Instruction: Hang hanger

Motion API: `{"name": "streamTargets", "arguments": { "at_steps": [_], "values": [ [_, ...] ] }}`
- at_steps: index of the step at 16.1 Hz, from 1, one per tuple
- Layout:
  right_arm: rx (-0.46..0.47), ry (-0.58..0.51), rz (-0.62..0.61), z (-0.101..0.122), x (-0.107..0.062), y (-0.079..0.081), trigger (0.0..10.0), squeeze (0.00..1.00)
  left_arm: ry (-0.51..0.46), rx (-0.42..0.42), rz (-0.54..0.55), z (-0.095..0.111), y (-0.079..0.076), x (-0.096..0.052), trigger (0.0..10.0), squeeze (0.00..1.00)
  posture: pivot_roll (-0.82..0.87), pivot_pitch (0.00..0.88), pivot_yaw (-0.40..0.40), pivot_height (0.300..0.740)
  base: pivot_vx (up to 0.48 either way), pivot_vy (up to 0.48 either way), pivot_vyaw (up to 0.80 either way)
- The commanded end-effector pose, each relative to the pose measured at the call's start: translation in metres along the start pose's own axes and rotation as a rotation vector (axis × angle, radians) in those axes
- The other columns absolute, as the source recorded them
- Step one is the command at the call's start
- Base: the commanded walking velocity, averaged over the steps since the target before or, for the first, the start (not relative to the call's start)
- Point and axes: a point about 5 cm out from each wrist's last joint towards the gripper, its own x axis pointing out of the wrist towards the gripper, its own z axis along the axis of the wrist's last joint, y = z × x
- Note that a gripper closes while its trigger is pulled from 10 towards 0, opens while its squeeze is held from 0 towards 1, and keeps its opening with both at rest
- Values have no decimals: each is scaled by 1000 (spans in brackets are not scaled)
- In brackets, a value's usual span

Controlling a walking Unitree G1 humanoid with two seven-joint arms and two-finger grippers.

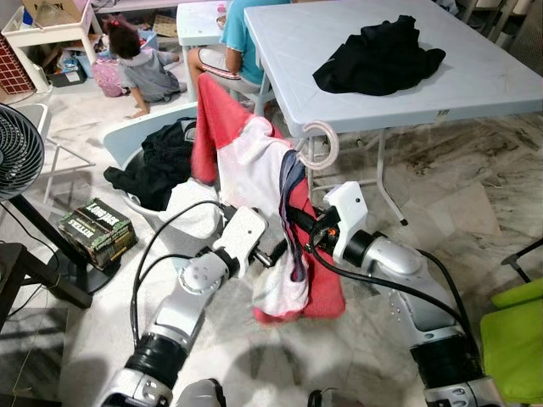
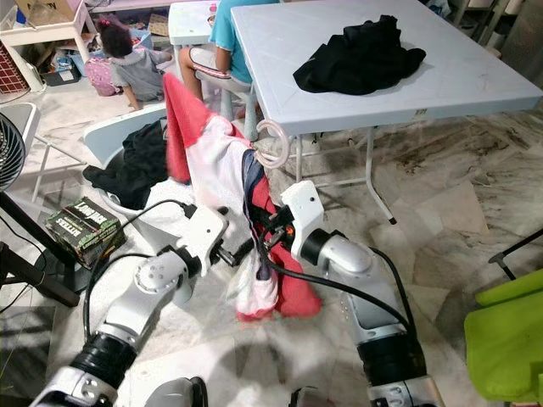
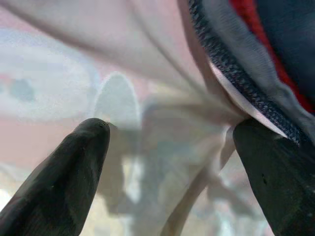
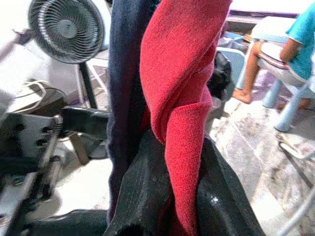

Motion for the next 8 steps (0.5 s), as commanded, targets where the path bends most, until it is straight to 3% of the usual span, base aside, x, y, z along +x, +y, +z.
{"name": "streamTargets", "arguments": {
  "at_steps": [1,4,6,7,8],
  "values": [
    [-24,-48,-23,10,3,-3,10000,0,-56,-8,-34,8,-4,-1,10000,0,-32,55,6,740,0,0,0],
    [-44,-26,-52,5,2,-5,10000,0,-95,-22,-81,16,-10,-1,10000,0,-34,55,9,740,0,0,0],
    [-95,15,-134,-2,1,-15,10000,0,-96,-3,-79,17,-9,-2,10000,0,-34,55,9,740,0,0,0],
    [-71,17,-162,-2,1,-20,10000,0,-90,3,-75,15,-7,-3,10000,0,-30,58,11,740,0,0,0],
    [-82,20,-149,-2,1,-20,10000,0,-80,25,-68,13,-5,-5,7490,0,-31,58,11,740,0,0,0]
  ]
}}
